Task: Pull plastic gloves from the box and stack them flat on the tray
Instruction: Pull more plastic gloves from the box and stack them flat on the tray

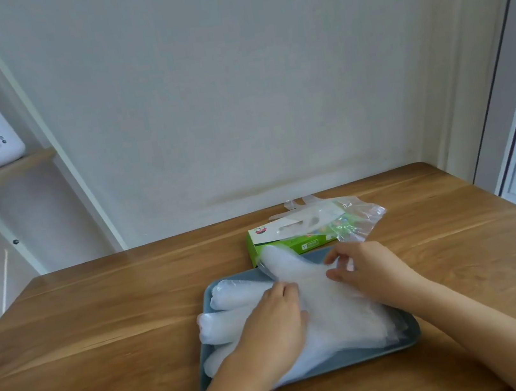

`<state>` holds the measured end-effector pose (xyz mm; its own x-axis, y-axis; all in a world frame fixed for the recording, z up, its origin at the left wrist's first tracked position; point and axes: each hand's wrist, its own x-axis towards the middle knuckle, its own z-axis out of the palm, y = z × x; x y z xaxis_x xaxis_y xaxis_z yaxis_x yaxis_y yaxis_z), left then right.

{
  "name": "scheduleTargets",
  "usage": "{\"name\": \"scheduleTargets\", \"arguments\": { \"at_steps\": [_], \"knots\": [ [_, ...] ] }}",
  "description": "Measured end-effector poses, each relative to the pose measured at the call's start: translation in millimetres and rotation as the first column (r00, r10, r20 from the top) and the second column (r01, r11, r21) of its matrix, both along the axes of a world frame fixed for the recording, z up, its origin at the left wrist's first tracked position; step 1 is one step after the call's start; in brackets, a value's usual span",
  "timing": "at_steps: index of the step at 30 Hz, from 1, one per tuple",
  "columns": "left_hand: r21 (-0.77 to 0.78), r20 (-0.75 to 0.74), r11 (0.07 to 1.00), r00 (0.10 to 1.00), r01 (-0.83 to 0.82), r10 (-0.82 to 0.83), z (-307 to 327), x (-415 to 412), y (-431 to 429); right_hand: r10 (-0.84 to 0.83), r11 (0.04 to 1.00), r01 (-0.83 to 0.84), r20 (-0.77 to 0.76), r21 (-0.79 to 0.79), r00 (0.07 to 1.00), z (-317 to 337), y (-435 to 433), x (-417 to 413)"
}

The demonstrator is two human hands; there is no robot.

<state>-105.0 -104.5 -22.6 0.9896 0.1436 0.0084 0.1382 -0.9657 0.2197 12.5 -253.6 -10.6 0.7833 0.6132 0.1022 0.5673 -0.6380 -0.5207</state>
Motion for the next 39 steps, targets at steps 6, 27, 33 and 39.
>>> {"name": "scheduleTargets", "arguments": {
  "at_steps": [6, 27, 33, 39],
  "knots": [
    [-0.022, -0.165, 0.999, 0.986, 0.034, -0.038, -11, -6, 9, 0.357, 0.934, -0.355, 0.207, -0.048, 0.911, 4, 6, -27],
    [-0.047, -0.349, 0.994, 0.934, -0.101, 0.079, -12, -24, 46, -0.364, 0.828, 0.404, -0.177, 0.389, 0.915, -4, -47, 78],
    [-0.057, -0.339, 0.991, 0.936, -0.123, 0.097, -11, -24, 45, -0.453, 0.815, 0.561, -0.445, 0.146, 0.773, 6, -38, 98],
    [-0.140, -0.258, 0.981, 0.962, -0.131, 0.091, -8, -26, 45, -0.252, 0.742, 0.484, -0.476, 0.464, 0.843, 14, -14, 93]
  ]
}}
